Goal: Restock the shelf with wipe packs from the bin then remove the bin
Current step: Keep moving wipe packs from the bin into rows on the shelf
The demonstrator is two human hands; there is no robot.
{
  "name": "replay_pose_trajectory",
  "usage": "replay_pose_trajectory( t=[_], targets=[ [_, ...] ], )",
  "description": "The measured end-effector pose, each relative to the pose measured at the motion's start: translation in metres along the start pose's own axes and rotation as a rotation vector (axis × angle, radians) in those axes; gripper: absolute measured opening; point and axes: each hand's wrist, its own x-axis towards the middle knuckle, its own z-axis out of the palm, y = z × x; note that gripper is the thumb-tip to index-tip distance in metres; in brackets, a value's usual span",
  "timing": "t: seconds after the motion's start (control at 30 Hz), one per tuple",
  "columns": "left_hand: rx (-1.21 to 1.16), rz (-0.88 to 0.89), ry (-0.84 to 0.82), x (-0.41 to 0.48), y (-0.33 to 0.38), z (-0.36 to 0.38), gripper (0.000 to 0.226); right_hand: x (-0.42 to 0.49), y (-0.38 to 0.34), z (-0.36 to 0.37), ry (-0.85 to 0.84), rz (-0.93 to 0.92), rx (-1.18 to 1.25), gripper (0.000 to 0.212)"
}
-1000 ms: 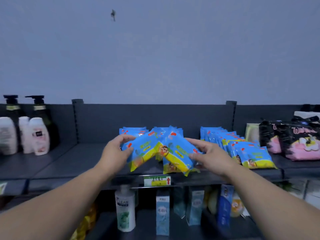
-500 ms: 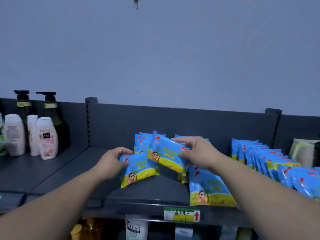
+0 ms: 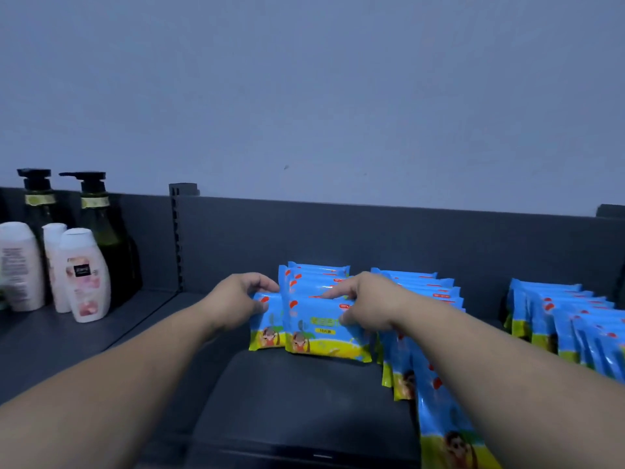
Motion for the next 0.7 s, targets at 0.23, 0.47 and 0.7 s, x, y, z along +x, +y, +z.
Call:
replay_pose_trajectory(
  t=[0.23,0.47,0.7],
  targets=[
    [-0.029,0.098,-0.08,0.037,0.003,0.01,0.033,0.023,-0.003,0.013,0.056,0.138,-0.113,0.046],
    [0.182,0.215,-0.077,0.037,0.0,0.016,0.037,0.036,-0.005,0.038,0.157,0.213,-0.146,0.063],
    [0.513,0.416,-0.109,0.028,-0.013,0.03,0.074,0.05,-0.007,0.061,0.231,0.246,-0.084,0.068]
  ],
)
